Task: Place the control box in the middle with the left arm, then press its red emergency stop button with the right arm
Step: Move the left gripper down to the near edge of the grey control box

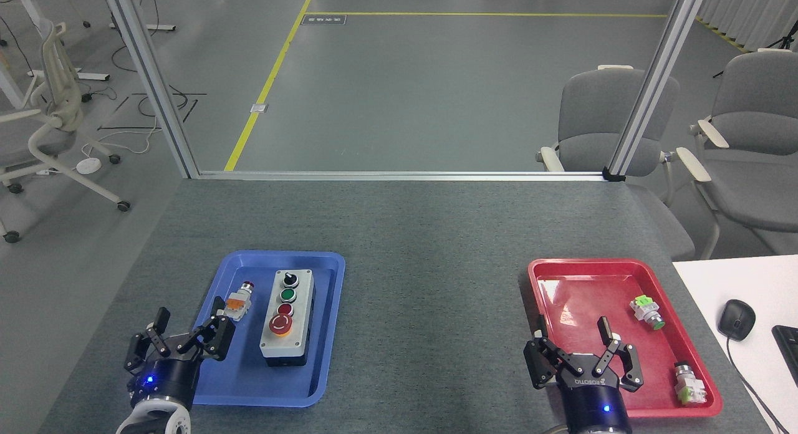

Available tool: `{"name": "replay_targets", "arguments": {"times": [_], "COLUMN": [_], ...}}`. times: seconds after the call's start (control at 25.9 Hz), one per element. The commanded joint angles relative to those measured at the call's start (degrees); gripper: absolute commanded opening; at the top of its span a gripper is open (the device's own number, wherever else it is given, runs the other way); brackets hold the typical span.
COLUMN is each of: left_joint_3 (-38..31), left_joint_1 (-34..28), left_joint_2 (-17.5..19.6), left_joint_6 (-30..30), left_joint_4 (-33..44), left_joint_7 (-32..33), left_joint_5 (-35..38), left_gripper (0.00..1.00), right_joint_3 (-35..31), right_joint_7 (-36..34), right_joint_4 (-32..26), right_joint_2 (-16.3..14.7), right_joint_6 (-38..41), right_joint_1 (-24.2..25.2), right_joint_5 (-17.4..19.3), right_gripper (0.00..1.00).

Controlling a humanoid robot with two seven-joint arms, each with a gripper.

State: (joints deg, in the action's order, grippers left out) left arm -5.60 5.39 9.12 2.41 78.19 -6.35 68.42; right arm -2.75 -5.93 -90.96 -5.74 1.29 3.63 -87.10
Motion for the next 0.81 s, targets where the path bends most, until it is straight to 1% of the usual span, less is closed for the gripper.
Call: {"name": "replay_targets", "arguments": {"times": [0.0, 0.15, 0.35, 0.46, 0.58, 0.77], "left_joint_3": [-0.4, -3.1, -3.0, -2.6, 1.0, 6.5], "left_joint_1": [-0.7, -2.0, -2.4, -6.1, -8.0, -10.6], "left_joint_2": [1.0, 0.5, -0.6, -1.6, -4.1, -5.2], "left_joint_6": [0.6, 1.1, 1.2, 1.2, 0.6, -1.6], "left_joint_4": [-0.1, 0.3, 4.0, 5.4, 5.4, 5.0], "left_joint_7": [-0.2, -3.9, -4.3, -4.2, -4.1, -3.9], "left_joint_5": [-0.3, -0.2, -0.3, -0.3, 0.8, 1.0], "left_gripper": [0.99, 0.99, 0.99, 0.99, 0.99, 0.99], "right_joint_3": [-0.1, -0.1, -0.1, -0.1, 0.1, 0.0], "right_joint_7": [-0.1, -0.2, -0.3, -0.4, -0.4, -0.5], "right_joint_4": [0.0, -0.2, -0.1, -0.2, -0.2, -0.2], "right_joint_2": [-0.1, 0.4, 0.0, 0.1, 0.2, 0.0], "right_joint_6": [0.7, 0.6, 0.7, 0.6, 0.6, 0.6], "right_joint_1": [0.1, 0.0, 0.2, 0.2, 0.3, 0.2], "right_joint_5": [0.0, 0.0, 0.0, 0.0, 0.0, 0.0], "right_gripper": [0.99, 0.99, 0.99, 0.99, 0.99, 0.99]}}
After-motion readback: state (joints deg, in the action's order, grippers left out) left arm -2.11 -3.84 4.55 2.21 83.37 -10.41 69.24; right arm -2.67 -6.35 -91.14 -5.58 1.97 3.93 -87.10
